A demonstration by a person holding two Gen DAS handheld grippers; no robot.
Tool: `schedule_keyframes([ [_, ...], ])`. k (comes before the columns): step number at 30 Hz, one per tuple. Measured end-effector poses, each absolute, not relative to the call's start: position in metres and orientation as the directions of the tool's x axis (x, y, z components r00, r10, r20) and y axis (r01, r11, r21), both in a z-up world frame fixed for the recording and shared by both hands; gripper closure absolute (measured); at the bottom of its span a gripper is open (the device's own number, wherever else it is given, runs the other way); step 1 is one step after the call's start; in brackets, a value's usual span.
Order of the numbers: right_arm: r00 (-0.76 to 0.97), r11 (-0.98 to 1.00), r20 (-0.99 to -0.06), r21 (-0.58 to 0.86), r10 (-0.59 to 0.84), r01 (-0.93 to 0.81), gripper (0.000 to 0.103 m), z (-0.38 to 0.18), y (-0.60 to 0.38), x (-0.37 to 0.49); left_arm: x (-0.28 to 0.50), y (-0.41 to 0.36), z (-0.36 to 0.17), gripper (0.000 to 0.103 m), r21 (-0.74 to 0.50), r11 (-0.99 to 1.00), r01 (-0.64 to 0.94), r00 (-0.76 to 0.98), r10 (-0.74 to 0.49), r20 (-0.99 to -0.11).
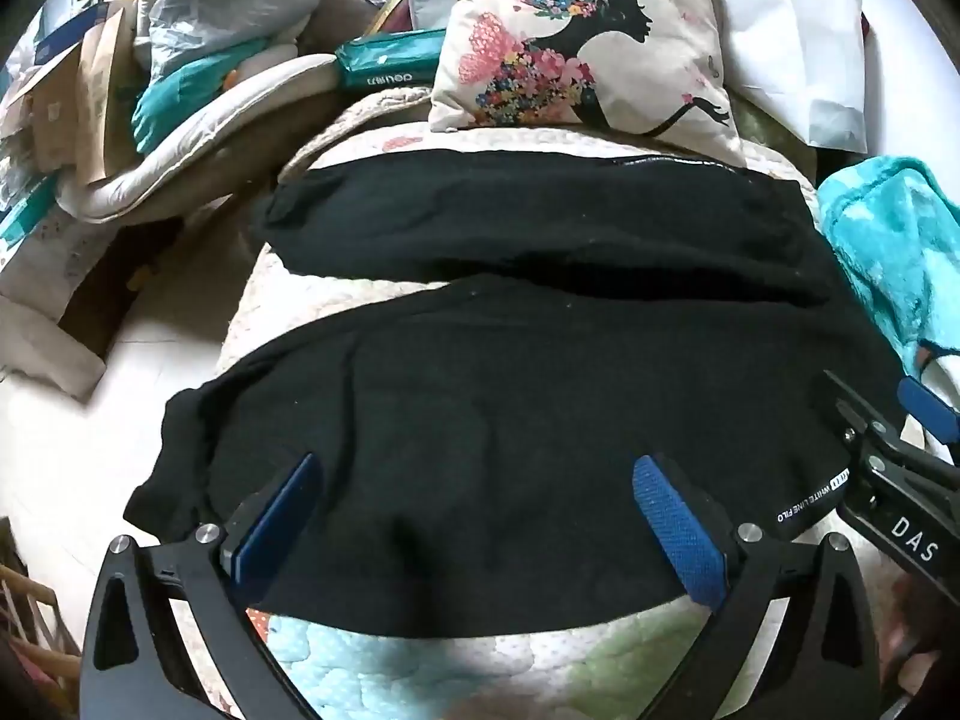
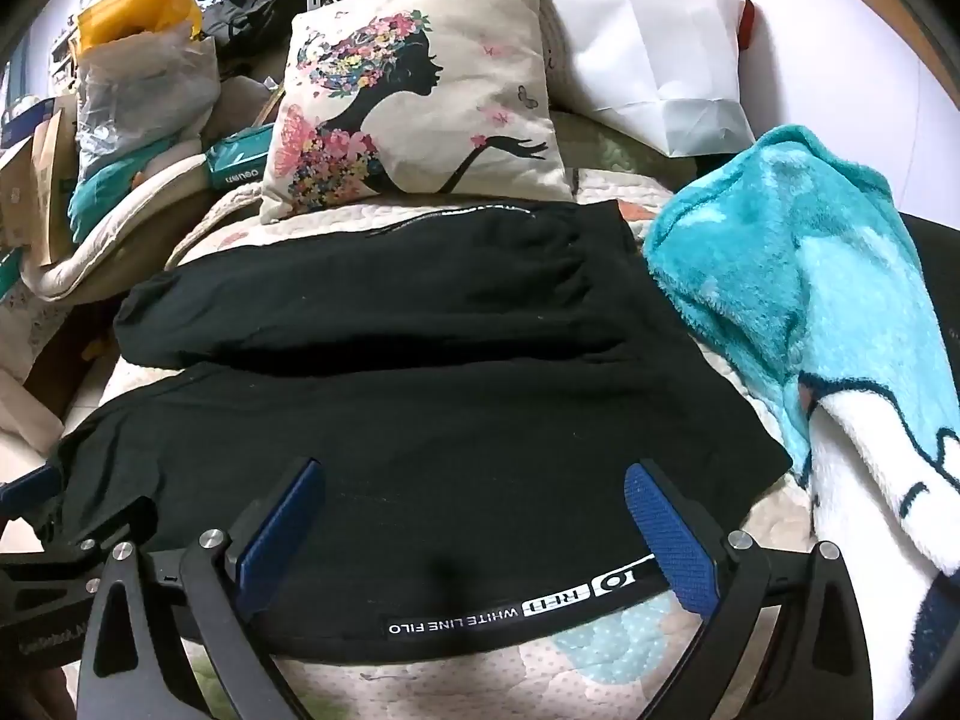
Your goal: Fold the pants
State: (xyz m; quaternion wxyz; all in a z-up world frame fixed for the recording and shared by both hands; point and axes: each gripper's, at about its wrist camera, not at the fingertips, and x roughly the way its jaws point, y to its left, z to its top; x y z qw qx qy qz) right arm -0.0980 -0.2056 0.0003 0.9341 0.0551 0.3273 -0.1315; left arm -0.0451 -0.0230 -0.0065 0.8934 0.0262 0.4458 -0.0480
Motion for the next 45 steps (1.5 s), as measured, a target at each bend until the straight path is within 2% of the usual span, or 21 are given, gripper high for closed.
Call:
schedule_keyframes([
  [25,0.742,0.959,-0.638,0.022,-0.204,0.282,0.001,-0.004,-0.213,-0.097,-0.038,-0.027,-0.023,0.000,-0.088,0.990,0.109,0.535,-0.134,-0.834],
  [45,0.739,0.959,-0.642,0.020,-0.204,0.283,0.001,-0.003,-0.213,-0.096,-0.037,-0.030,-0.030,0.000,-0.113,0.985,0.132,0.500,-0.165,-0.850],
])
